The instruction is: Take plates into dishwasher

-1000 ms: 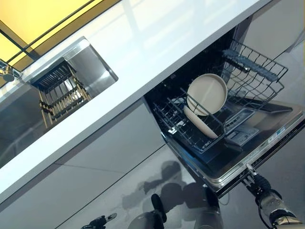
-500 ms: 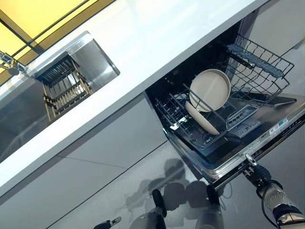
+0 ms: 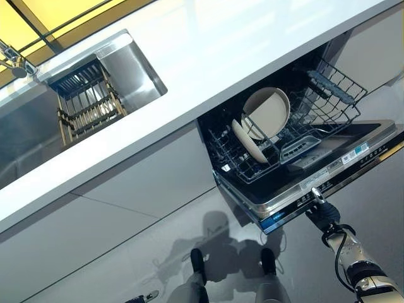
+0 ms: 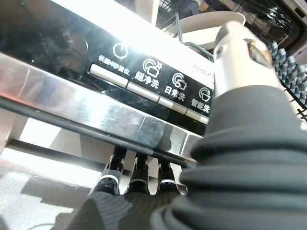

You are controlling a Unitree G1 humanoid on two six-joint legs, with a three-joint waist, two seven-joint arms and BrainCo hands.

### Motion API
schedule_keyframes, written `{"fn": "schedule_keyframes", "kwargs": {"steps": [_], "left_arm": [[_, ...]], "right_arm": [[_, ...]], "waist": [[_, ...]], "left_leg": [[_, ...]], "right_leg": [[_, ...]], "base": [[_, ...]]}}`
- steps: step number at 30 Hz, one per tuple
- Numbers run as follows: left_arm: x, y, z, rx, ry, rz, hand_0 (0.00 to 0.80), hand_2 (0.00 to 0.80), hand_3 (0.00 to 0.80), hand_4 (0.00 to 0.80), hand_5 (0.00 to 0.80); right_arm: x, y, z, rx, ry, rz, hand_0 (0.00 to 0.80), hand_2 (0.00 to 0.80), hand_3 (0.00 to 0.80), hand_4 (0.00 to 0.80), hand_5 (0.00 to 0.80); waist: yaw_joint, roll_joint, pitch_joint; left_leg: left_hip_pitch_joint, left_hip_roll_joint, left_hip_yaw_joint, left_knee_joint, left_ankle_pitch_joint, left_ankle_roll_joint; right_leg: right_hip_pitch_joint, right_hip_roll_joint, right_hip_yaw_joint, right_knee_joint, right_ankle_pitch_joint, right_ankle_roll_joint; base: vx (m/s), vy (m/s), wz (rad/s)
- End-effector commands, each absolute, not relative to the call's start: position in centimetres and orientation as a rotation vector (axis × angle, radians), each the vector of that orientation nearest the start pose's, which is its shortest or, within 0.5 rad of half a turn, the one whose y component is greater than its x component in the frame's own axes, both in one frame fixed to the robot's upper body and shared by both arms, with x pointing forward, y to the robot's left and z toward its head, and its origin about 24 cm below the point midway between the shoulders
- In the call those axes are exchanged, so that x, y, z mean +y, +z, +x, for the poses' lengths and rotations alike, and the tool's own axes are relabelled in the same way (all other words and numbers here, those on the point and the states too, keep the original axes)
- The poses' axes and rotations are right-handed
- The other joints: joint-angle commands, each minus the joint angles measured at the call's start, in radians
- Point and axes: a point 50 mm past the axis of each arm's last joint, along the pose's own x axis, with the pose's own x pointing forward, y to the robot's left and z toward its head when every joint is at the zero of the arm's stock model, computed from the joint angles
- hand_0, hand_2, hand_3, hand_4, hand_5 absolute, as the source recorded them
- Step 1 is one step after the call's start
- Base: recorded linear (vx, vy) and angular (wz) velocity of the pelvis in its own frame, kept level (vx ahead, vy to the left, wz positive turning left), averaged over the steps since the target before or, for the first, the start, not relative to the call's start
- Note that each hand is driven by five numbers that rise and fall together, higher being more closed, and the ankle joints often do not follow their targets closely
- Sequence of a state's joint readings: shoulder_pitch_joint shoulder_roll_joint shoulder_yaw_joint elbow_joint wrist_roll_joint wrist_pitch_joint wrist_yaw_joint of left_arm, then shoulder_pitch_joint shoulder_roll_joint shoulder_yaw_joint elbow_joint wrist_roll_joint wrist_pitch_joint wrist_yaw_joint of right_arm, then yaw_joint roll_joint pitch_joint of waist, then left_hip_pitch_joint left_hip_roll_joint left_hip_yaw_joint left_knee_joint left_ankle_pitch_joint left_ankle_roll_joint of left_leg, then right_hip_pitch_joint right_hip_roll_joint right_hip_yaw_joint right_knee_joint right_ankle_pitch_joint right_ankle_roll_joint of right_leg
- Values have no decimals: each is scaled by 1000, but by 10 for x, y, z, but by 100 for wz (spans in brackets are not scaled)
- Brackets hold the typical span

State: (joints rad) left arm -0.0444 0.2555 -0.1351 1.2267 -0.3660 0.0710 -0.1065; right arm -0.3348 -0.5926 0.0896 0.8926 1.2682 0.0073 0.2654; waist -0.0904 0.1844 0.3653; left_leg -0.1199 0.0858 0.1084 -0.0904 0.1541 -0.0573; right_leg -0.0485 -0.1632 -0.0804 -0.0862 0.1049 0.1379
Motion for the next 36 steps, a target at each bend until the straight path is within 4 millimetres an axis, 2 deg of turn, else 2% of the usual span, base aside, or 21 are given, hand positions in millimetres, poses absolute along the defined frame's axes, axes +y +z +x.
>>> {"fn": "schedule_keyframes", "kwargs": {"steps": [1,13,20,23,27,28,29,31,33,36], "left_arm": [[265,-146,116,1192,171,60,0,0,0,0,0],[269,-147,109,1193,182,86,0,0,0,0,0],[272,-149,101,1218,215,78,0,0,0,0,0],[274,-149,95,1232,227,78,0,0,0,0,0],[282,-147,92,1237,262,80,0,0,0,0,0],[282,-147,92,1237,262,79,0,0,0,0,0],[285,-146,91,1239,274,84,0,0,0,0,0],[288,-145,90,1242,280,88,0,0,0,0,0],[290,-145,87,1250,278,99,0,0,0,0,0],[291,-146,83,1262,269,107,0,0,0,0,0]], "right_arm": [[-243,172,379,-333,274,625,0,0,0,0,0],[-260,155,374,-285,240,591,0,0,0,0,0],[-268,163,373,-299,239,556,0,0,0,0,0],[-270,175,376,-310,229,529,0,0,0,0,0],[-269,204,381,-379,238,509,0,0,0,0,0],[-269,204,381,-379,238,509,0,0,0,0,0],[-266,223,383,-427,237,496,0,0,0,0,0],[-264,239,384,-460,231,480,0,0,0,0,0],[-266,247,384,-467,218,457,0,0,0,0,0],[-270,248,384,-440,200,438,0,0,0,0,0]], "waist": [[110,-54,-88],[119,-86,-133],[131,-100,-157],[141,-104,-167],[159,-115,-177],[157,-115,-177],[169,-124,-183],[174,-131,-188],[179,-138,-195],[182,-145,-205]], "left_leg": [[48,-52,38,72,-151,43],[85,-51,18,25,-140,41],[104,-53,-4,25,-144,40],[117,-54,-14,13,-140,39],[117,-55,-37,3,-135,34],[117,-55,-38,3,-135,34],[113,-53,-46,3,-135,31],[111,-50,-48,3,-133,28],[108,-48,-50,3,-130,25],[110,-46,-52,3,-131,23]], "right_leg": [[-43,41,-55,97,-102,-73],[-6,55,-62,58,-91,-72],[23,62,-63,49,-94,-76],[43,65,-71,40,-96,-77],[58,70,-84,26,-94,-78],[58,70,-85,26,-94,-78],[63,72,-94,22,-96,-78],[68,73,-108,24,-99,-79],[71,73,-122,27,-104,-79],[81,72,-135,21,-104,-78]], "base": [[-2,-45,9],[-2,-11,3],[31,-18,6],[56,-21,6],[30,-33,5],[33,-44,14],[40,-44,15],[48,-45,15],[43,-26,34],[60,-4,37]]}}
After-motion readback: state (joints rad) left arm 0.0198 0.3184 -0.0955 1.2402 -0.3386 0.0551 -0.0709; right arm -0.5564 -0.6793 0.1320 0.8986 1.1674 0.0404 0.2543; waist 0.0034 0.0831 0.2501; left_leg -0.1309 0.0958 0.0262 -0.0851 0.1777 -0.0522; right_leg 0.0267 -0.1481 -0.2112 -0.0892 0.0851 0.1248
